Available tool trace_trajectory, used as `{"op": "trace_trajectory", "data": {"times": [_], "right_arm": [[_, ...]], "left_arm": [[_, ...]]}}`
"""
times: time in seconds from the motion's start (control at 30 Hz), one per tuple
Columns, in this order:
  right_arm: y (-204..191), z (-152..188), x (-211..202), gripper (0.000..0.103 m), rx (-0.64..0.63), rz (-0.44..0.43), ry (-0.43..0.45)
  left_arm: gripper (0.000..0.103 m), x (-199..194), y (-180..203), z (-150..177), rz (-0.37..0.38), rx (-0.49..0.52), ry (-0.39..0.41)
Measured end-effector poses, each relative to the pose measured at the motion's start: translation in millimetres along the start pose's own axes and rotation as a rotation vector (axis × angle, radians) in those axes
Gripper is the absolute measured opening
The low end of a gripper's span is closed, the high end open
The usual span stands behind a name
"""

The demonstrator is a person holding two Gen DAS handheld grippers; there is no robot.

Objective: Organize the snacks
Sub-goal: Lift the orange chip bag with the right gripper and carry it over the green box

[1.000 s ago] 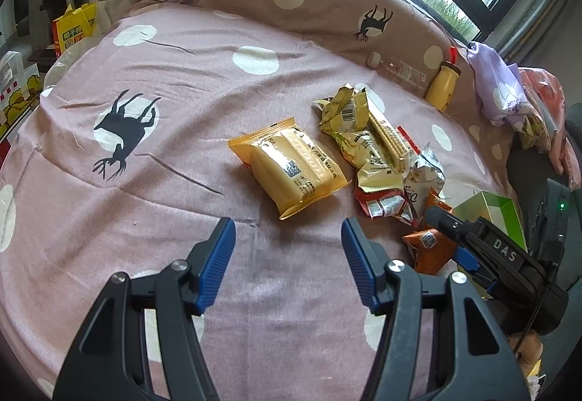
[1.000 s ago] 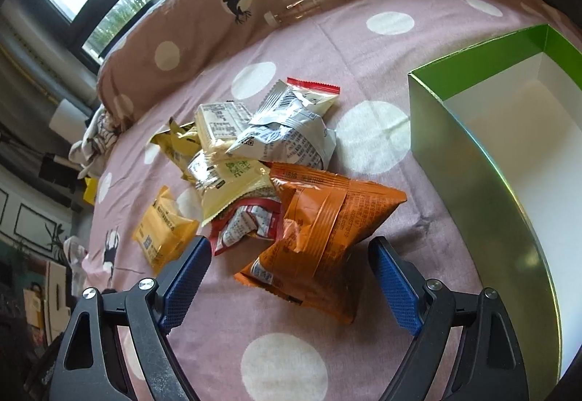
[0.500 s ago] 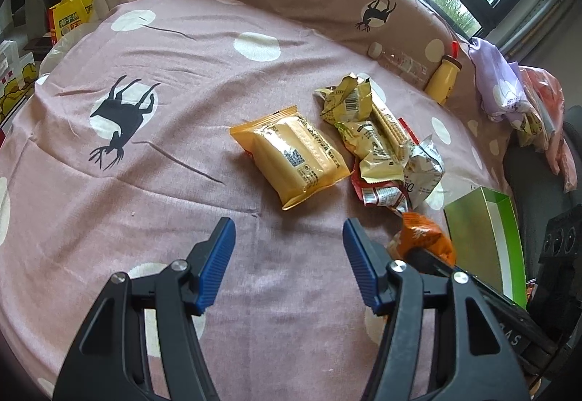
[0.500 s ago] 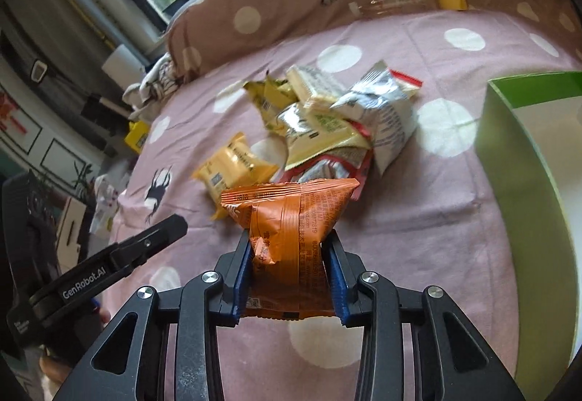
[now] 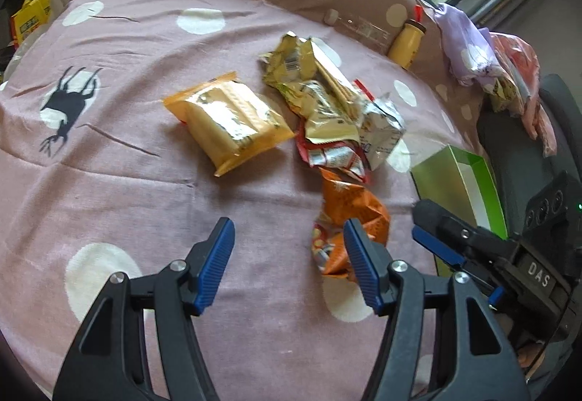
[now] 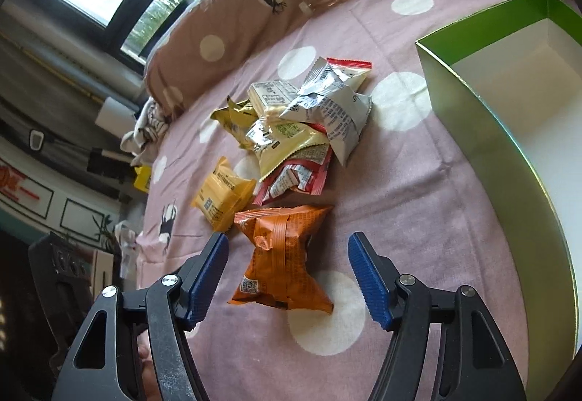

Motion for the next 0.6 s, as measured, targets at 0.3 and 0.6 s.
{"op": "trace_trajectory", "data": {"times": [0.3, 0.6], "right_arm": [[5.7, 3.4, 24.6, 0.049, 0.05, -0.053, -0.073], [8.9, 7.3, 41.8, 0.045, 0.069, -0.072, -0.129]], "left_arm": [[0.062, 23.9, 34.5, 16.2, 0.106, 0.075, -0.055], [0.047, 39.9, 42.6, 21.2, 0.108, 0.12, -0.047]]}}
Point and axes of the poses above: each gripper's, at about its wrist camera, not at the fingertips, and x roughly the way its jaws point, y to its right, z to its underside, the point moved 3 cm from there along x, roughly the way its jaws point, and after that the axes turned 2 degrees about x, right-handed, at the moved point
